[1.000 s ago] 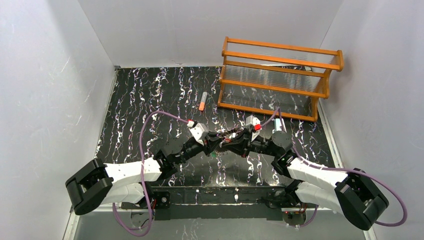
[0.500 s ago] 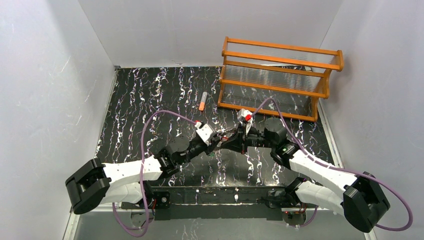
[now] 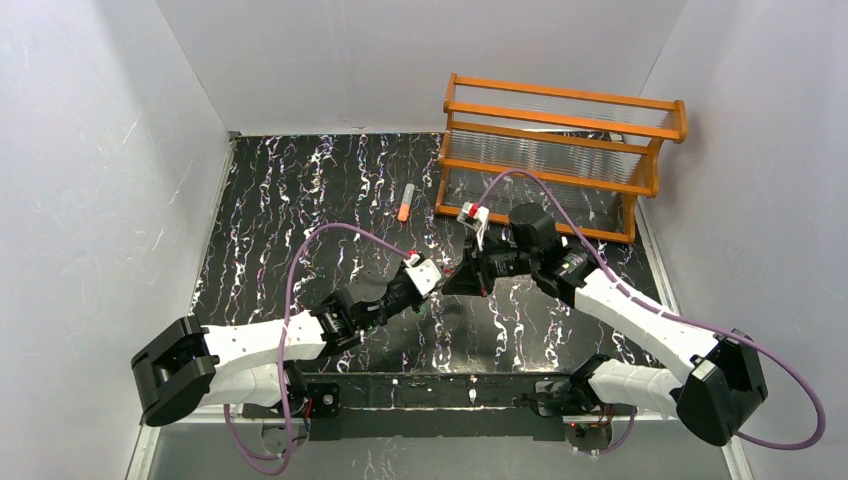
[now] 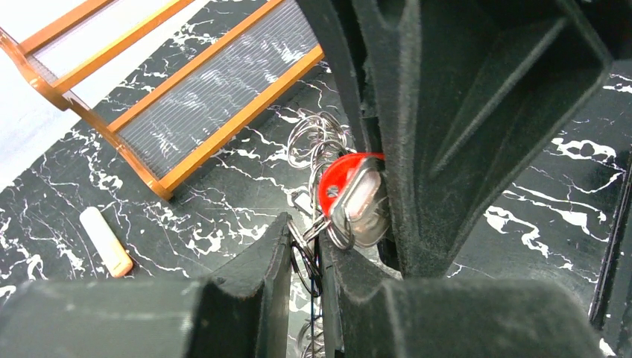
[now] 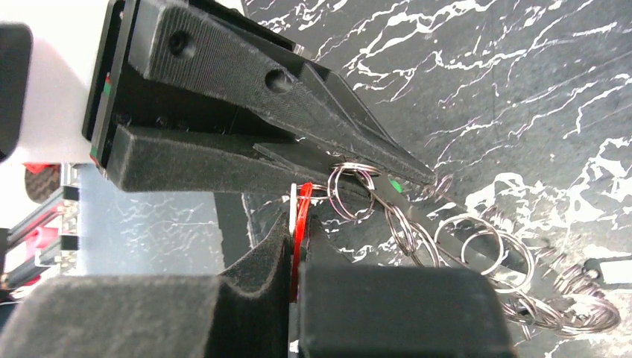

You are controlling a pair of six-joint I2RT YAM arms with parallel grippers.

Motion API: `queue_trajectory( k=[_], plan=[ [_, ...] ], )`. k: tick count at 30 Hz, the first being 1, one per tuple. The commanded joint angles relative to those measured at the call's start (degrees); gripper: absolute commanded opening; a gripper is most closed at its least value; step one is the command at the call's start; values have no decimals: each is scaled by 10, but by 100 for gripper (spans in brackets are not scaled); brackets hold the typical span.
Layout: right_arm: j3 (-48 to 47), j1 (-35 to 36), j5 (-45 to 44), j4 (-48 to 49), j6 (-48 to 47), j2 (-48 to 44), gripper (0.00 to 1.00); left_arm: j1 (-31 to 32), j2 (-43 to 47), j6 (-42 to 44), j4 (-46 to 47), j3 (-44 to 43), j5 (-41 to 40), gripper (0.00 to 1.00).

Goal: Remove the keys from the keyring

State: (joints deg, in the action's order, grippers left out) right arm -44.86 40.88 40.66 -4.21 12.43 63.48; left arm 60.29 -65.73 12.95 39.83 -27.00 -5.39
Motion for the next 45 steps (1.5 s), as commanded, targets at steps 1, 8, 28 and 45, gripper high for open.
queue_trajectory(
  k=[1,8,28,45],
  plan=[
    [-96,5,46,-65,9,7,1,3,-13,41,-35,13,45,0],
    [-152,-17,74,-101,61,36,1,3,-50,55,-10,30,144,0],
    [-251,-45,63,-46,219,122,34,2,-86,-39,151,67,187,0],
    [-358,-45,96,-46,220,222,48,-6,-130,-146,260,79,170,0]
  ],
)
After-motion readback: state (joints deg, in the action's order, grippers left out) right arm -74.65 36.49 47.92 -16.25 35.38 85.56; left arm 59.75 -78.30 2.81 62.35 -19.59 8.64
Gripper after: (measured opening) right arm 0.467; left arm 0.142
